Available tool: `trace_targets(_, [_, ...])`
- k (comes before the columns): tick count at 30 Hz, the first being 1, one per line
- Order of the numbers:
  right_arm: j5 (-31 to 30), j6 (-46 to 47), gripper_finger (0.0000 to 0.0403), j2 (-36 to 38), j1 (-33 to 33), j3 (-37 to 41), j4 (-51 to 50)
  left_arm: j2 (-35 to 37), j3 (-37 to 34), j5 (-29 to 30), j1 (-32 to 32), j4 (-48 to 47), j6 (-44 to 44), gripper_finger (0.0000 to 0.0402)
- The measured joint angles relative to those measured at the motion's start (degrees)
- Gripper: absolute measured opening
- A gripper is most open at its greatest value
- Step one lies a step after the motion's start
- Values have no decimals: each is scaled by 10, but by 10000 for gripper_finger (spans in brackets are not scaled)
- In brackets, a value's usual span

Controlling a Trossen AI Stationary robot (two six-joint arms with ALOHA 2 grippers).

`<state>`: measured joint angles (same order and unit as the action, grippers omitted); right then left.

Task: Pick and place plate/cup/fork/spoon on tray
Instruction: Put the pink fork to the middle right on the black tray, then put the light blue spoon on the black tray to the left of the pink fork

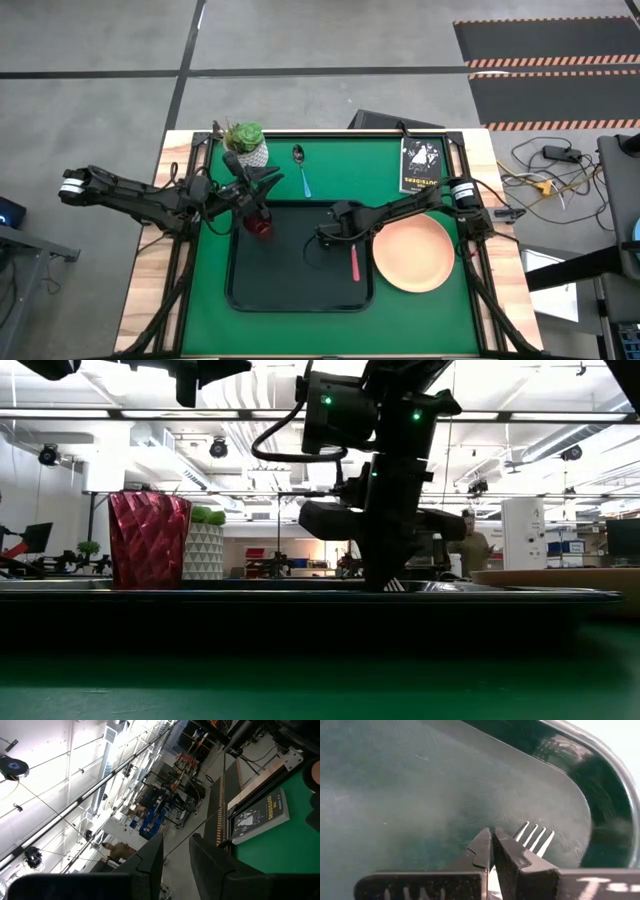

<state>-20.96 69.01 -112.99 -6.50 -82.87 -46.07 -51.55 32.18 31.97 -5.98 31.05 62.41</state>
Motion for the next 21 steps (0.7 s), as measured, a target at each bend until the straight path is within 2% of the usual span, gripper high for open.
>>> trace_targets(12, [0, -12, 8, 0, -12, -7, -9, 0, 0, 0, 0, 0, 0, 75])
trace_targets(18, [-1, -79, 8, 23, -43, -14, -9, 0, 0, 0, 0, 0, -6, 75])
trace_targets(21, [-30, -112, 8, 48, -60, -11, -16, -1, 0, 0, 0, 0, -21, 75])
